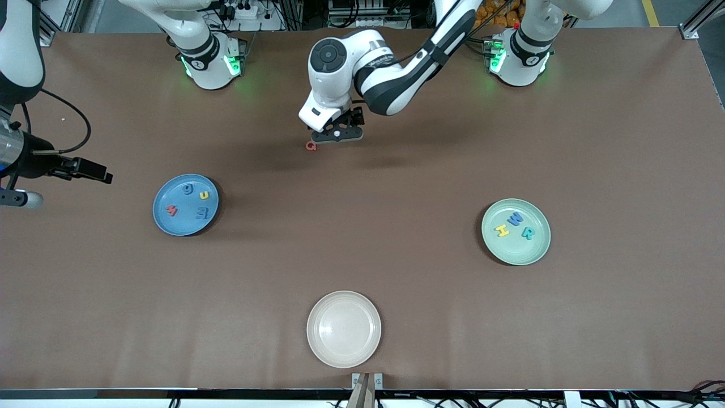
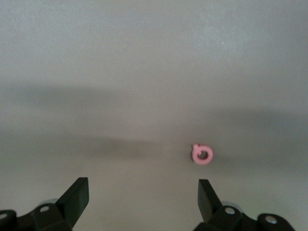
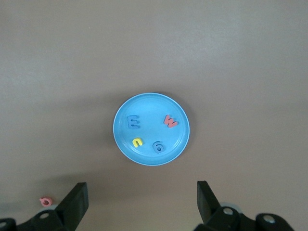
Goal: Sort upper and lower case letters into plates
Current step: 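Move the left gripper above the pink letter while the right gripper withdraws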
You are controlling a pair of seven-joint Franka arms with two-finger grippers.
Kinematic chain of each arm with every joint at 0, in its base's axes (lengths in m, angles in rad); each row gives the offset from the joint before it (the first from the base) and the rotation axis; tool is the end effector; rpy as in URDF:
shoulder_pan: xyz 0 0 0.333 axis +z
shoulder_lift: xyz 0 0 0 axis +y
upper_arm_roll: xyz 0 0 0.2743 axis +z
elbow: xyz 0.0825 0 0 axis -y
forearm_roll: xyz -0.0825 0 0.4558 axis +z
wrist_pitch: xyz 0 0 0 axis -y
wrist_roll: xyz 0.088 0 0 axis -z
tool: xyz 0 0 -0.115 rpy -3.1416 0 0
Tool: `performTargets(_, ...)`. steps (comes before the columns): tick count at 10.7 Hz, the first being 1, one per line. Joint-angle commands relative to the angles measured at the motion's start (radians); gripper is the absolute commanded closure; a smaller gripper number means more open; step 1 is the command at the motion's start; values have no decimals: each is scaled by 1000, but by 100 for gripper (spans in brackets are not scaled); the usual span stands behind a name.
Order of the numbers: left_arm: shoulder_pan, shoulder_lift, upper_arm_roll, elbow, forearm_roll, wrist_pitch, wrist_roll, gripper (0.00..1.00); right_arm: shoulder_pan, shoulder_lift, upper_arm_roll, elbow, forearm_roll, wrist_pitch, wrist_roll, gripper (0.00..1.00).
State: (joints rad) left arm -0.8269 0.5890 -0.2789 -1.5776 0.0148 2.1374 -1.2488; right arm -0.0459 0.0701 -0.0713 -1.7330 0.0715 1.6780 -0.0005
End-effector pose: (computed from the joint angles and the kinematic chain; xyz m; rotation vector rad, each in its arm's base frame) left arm 0.3431 -0.6460 0.2246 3.0749 0.2764 -0.2061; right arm 0.6337 -0.0664 0.4515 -3.0569 0.1973 0.1853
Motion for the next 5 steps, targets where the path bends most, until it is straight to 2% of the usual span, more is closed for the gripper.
performTargets(1, -73, 93, 55, 106, 20, -2, -160, 0, -12, -36, 18, -40, -19, 28, 17, 0)
performTargets(2, -92, 116, 64, 131, 20, 1, -225, 0, -12, -35, 18, -39, -19, 43, 17, 0)
performTargets(3, -119, 130, 102, 143, 16, 16, -272, 0, -11, -35, 18, -39, -21, 51, 16, 0)
performTargets(5, -158, 188, 133, 197, 14, 90, -392, 0, 4, -33, 18, -40, -22, 69, 17, 0)
